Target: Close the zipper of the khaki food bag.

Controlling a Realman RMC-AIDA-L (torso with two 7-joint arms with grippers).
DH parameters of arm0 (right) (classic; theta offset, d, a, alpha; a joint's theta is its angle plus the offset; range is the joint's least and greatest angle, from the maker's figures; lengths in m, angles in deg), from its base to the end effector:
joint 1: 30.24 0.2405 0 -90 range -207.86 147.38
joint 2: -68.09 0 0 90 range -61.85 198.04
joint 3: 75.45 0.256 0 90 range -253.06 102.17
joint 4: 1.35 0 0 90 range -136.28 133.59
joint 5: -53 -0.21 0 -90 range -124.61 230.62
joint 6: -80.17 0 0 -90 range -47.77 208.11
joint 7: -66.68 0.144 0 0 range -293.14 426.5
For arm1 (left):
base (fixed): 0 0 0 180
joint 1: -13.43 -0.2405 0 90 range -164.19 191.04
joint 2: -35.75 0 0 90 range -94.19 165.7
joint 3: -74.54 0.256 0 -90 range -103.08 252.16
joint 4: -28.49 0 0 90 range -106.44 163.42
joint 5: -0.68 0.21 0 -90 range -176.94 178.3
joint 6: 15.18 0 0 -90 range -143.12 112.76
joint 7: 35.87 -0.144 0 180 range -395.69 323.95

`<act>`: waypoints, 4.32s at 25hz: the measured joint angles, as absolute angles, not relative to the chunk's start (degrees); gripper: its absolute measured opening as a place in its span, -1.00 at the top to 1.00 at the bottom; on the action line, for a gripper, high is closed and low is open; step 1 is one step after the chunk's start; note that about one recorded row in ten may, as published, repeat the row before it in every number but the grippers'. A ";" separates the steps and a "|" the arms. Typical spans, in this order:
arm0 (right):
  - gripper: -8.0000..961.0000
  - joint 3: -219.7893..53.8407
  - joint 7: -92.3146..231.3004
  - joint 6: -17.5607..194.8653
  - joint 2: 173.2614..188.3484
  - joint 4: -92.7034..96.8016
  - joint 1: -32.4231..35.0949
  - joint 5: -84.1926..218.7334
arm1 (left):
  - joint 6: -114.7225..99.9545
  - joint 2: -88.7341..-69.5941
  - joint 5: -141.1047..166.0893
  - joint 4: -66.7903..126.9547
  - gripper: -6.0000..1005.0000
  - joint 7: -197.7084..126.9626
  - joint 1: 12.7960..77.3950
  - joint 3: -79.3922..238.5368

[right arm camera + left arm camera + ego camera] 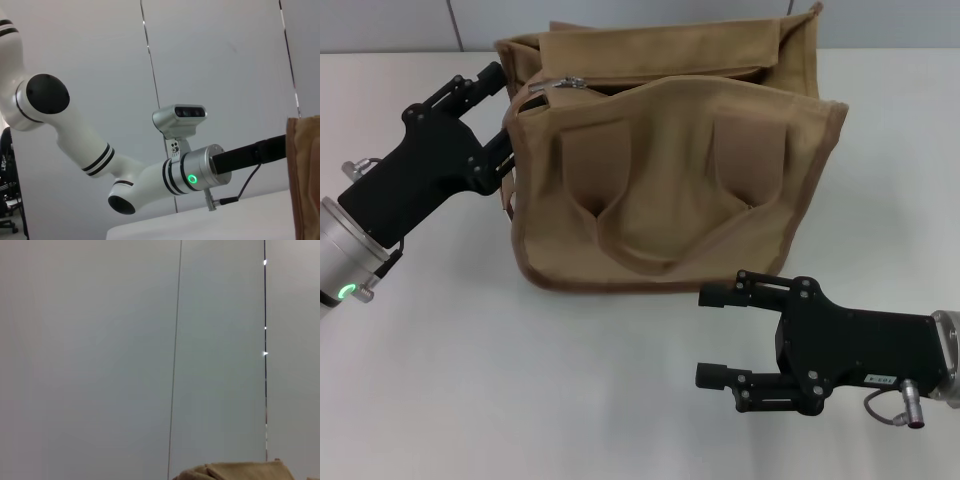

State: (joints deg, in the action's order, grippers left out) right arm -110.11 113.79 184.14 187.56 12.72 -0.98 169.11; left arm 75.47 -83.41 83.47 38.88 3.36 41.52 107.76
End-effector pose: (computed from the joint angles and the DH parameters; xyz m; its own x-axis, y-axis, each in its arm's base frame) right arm 0.2525 0.2487 -0.0508 0.6933 -0.1335 -0.7082 -0.1810 -0.9834 0.0082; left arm -0.2683 0.3130 -0.0104 0.5701 -0.0920 0.8164 0.5175 -0.7316 -0.4438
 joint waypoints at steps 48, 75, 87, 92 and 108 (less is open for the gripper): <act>-0.59 -110.36 113.79 182.60 187.62 12.42 -0.86 168.53 | 70.25 -83.38 82.19 39.74 0.27 5.75 42.83 107.54; -0.59 -110.01 113.79 181.21 187.63 11.75 -1.06 168.61 | 74.03 -83.42 81.21 39.06 0.57 1.91 41.66 107.11; -0.59 -109.90 115.26 184.05 187.42 10.05 -1.39 163.18 | 76.07 -83.48 81.00 38.47 0.94 4.29 43.66 107.17; -0.59 -108.72 119.26 185.89 187.41 10.01 -2.02 161.05 | 78.57 -83.51 81.00 37.82 0.93 4.66 44.69 107.40; -0.56 -108.40 145.88 189.46 187.41 13.30 2.06 145.23 | 85.09 -83.51 81.04 32.06 0.91 4.19 50.85 106.88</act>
